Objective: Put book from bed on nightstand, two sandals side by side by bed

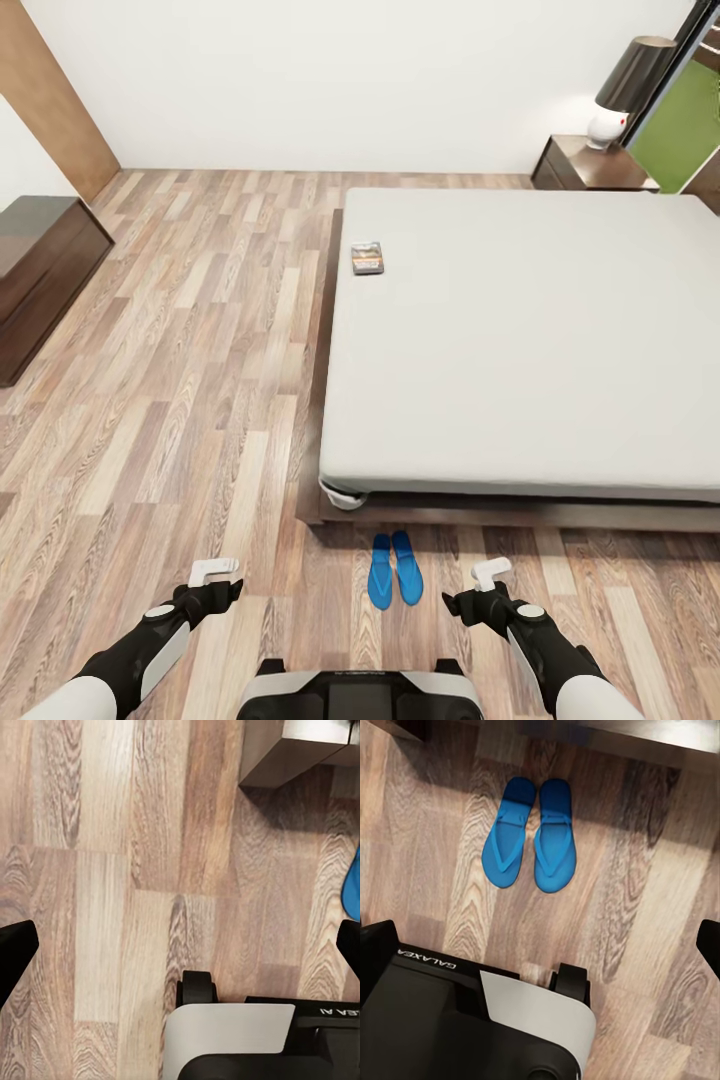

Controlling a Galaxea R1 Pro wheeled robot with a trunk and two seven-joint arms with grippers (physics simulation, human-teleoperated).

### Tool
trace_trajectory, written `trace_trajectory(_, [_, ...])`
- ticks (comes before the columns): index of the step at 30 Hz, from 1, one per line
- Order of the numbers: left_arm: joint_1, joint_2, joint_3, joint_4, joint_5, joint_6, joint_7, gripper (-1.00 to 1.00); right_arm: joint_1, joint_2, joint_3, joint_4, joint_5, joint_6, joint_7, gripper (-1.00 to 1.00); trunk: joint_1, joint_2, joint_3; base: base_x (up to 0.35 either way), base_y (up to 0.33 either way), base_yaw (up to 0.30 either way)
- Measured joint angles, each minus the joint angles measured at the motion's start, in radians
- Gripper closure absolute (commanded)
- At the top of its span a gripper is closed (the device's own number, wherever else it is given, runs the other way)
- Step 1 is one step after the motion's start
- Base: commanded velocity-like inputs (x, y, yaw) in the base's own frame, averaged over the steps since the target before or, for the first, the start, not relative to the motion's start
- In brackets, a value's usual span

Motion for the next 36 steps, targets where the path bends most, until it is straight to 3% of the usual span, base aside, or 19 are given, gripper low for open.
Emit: trace_trajectory(36, [0.000,0.000,-0.002,0.000,-0.001,0.000,0.000,-1.00,0.000,0.001,0.002,0.008,-0.003,-0.001,-0.001,-1.00,0.000,0.000,0.060,0.000,0.000,0.000])
